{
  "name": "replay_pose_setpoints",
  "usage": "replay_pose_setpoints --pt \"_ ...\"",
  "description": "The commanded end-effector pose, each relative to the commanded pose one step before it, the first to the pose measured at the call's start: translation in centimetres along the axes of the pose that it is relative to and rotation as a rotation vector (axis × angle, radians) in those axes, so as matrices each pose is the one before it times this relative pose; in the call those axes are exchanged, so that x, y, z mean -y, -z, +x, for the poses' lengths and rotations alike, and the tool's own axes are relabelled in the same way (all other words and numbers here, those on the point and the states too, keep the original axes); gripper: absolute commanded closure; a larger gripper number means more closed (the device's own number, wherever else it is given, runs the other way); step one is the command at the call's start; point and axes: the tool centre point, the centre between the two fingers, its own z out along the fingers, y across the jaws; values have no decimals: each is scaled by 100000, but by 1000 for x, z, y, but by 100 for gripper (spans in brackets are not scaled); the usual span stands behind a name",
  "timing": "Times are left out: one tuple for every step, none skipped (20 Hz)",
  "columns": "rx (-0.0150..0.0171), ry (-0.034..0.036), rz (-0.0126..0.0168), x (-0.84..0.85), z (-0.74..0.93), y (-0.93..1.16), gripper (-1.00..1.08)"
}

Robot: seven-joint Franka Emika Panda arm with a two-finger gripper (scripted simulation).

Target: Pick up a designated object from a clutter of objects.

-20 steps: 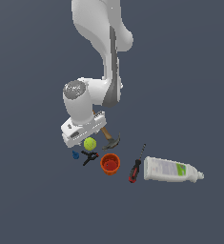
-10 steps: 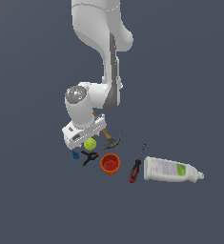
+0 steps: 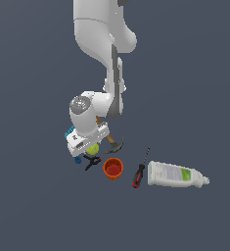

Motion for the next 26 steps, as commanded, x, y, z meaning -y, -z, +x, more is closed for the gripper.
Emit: replay_pose_setpoints --pt "-20 38 -11 1 23 -105 108" --pt "0 0 0 0 0 0 108" --pt "0 0 0 0 0 0 108" --pt "0 0 0 0 0 0 108" --pt "0 0 0 0 0 0 108" --pt "0 0 0 0 0 0 108" --pt "0 0 0 0 0 0 108" --pt "0 0 0 0 0 0 108" --pt "0 0 0 0 0 0 108" --pt "-92 -79 -153 -72 -6 104 108" --pt "0 0 0 14 5 21 108" --pt "0 0 0 42 14 62 108" --pt "0 0 0 71 23 103 108" --pt "0 0 0 99 33 145 108" --pt "0 0 0 127 42 186 108" --pt "0 0 0 156 52 228 108" --pt "0 0 0 184 61 269 108" --pt "0 0 0 212 70 311 108" --pt "0 0 0 241 80 353 108" --pt "0 0 0 269 89 396 108" --pt "0 0 0 298 99 438 108" --pt "0 0 0 326 109 481 108" --pt "0 0 0 355 119 525 108" --pt "0 0 0 384 129 568 108" --pt "0 0 0 413 138 613 108" --pt "0 0 0 443 149 659 108"
